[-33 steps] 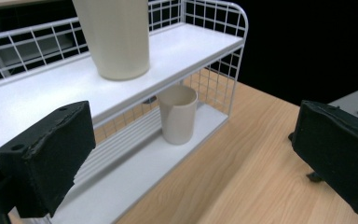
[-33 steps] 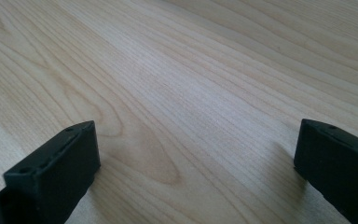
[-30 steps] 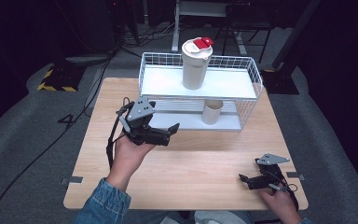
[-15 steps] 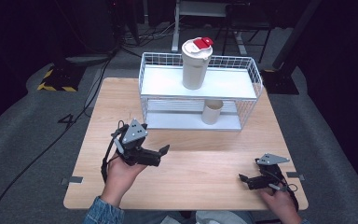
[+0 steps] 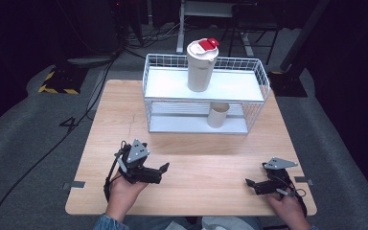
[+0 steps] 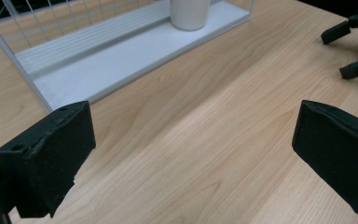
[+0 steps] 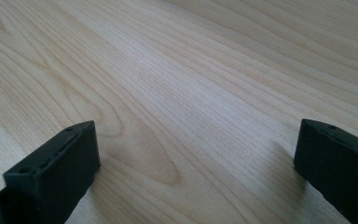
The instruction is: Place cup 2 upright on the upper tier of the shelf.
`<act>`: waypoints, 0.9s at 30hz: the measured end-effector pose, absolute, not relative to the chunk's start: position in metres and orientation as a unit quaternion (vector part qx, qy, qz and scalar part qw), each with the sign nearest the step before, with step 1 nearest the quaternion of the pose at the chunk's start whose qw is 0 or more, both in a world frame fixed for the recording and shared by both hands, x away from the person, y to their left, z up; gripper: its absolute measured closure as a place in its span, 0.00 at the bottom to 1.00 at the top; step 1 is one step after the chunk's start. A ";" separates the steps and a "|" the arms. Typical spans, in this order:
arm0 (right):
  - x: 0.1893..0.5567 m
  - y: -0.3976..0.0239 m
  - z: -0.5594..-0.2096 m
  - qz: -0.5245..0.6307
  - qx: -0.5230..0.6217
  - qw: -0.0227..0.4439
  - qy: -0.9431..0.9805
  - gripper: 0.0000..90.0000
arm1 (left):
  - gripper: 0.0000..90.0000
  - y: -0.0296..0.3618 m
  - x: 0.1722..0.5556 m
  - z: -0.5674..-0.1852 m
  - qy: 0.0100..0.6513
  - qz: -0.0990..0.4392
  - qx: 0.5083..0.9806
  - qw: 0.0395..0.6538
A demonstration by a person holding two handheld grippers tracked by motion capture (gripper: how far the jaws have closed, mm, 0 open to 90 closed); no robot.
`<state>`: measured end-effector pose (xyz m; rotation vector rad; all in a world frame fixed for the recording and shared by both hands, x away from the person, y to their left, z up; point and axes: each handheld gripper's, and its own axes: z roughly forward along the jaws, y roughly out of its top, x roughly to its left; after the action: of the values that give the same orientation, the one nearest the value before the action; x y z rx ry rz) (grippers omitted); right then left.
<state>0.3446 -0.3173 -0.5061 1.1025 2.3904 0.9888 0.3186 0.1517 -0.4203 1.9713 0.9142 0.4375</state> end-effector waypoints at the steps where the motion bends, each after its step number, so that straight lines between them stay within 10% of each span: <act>1: 0.345 -0.317 -0.506 0.347 0.387 0.164 0.839 0.00 | 0.00 0.152 0.318 -0.424 0.370 0.175 0.796 0.445; 27: 0.345 -0.317 -0.506 0.347 0.387 0.164 0.839 0.00 | 0.00 0.156 0.318 -0.494 0.422 0.113 0.821 0.366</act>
<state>0.3446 -0.3173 -0.5061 1.1018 2.3905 0.9892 0.3184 0.1565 -0.4945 2.1116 1.0855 0.2916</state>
